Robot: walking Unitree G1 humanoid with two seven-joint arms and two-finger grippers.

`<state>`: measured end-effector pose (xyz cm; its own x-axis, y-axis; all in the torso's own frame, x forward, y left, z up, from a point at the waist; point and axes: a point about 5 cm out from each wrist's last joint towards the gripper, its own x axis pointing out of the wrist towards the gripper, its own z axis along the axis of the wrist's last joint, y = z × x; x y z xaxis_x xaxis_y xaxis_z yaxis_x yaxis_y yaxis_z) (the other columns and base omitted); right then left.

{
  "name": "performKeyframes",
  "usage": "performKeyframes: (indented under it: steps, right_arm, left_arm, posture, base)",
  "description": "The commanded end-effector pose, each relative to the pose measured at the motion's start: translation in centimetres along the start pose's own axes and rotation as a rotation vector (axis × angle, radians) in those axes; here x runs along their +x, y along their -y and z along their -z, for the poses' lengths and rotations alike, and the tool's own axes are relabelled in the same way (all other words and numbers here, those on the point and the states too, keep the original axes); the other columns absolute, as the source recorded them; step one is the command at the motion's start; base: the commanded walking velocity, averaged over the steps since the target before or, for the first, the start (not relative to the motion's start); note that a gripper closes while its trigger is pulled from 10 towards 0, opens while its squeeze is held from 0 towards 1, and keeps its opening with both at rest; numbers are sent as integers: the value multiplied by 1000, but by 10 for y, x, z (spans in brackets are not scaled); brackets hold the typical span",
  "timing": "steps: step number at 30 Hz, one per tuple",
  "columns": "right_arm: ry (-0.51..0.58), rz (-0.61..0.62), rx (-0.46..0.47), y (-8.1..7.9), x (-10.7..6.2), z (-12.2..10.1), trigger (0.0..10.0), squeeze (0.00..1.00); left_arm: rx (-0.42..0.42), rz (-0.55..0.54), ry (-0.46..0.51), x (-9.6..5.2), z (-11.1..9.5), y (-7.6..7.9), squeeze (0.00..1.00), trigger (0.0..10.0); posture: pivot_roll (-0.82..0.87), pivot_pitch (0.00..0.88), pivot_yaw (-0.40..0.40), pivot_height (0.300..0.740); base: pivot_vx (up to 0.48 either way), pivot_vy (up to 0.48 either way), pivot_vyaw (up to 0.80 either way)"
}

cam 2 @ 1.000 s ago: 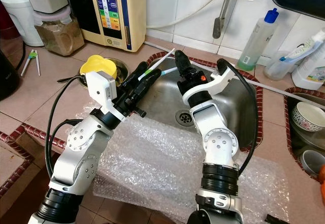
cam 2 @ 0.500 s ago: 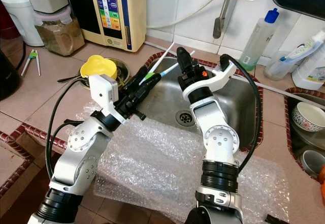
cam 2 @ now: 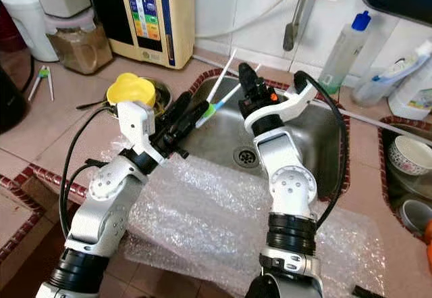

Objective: Kitchen organization

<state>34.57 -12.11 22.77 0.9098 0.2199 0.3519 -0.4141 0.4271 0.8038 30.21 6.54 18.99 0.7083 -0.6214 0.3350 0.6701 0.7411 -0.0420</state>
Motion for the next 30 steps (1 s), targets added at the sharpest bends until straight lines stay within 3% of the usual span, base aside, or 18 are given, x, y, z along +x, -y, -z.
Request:
performKeyframes:
  steps: [1,4,5,8,9,15,16,18,19,20,22,23,25,29,30]
  right_arm:
    - [3,17,-29,0,2,0,0,0]
    - [41,62,-249,7,2,-9,0,0]
    - [41,62,-249,7,2,-9,0,0]
    - [57,63,-606,8,1,-15,0,0]
    - [58,53,-672,7,1,-15,0,0]
    - [46,57,-772,12,0,-11,0,0]
    - [9,74,-851,22,-3,-6,0,0]
    - [-4,77,-897,25,-4,-4,0,0]
    - [-27,83,-988,34,-10,0,0,0]
    - [-27,83,-988,34,-10,0,0,0]
    - [-48,73,-1100,41,-16,3,0,0]
    - [-48,73,-1100,41,-16,3,0,0]
    - [-76,88,-1196,49,-21,4,0,0]
    - [-73,159,-1251,62,-25,-3,0,0]
    - [-75,181,-1257,66,-26,-5,627,0]
  left_arm:
    - [9,33,-22,1,2,5,1000,10000]
    - [18,7,-79,-4,6,-4,1000,10000]
    - [18,7,-79,-4,6,-4,1000,10000]
    - [72,16,-138,-14,12,-9,1000,10000]
    - [79,14,-159,-18,15,-11,1000,10000]
    - [62,28,-242,-34,23,-13,1000,10000]
    - [77,49,-272,-40,25,-13,1000,10000]
    - [80,55,-281,-43,25,-13,1000,10000]
    - [88,64,-301,-48,26,-15,1000,10000]
    - [88,64,-301,-48,26,-15,1000,10000]
    - [97,65,-314,-52,27,-17,1000,10000]
    - [97,65,-314,-52,27,-17,1000,10000]
    - [106,70,-323,-54,26,-18,1000,10000]
    - [132,76,-330,-55,25,-19,1000,10000]
    - [137,71,-331,-55,25,-19,1000,10000]
  posture:
    - [12,85,-32,740]
    - [14,90,-27,740]
    - [14,90,-27,740]
    - [22,91,-20,740]
    - [22,92,-19,740]
    - [31,96,-18,740]
    - [35,96,-14,740]
    - [36,95,-14,740]
    - [38,96,-9,740]
    - [38,96,-9,740]
    - [39,97,-5,740]
    - [39,97,-5,740]
    - [40,98,-2,740]
    - [42,98,-2,740]
    - [42,98,-1,740]
  base:
    - [0,0,0]
    - [0,0,0]
    - [0,0,0]
    - [0,0,0]
    - [0,0,0]
    - [0,0,0]
    - [0,0,0]
    - [0,0,0]
    - [0,0,0]
    - [0,0,0]
    - [0,0,0]
    - [0,0,0]
    - [0,0,0]
    - [0,0,0]
    - [0,0,0]
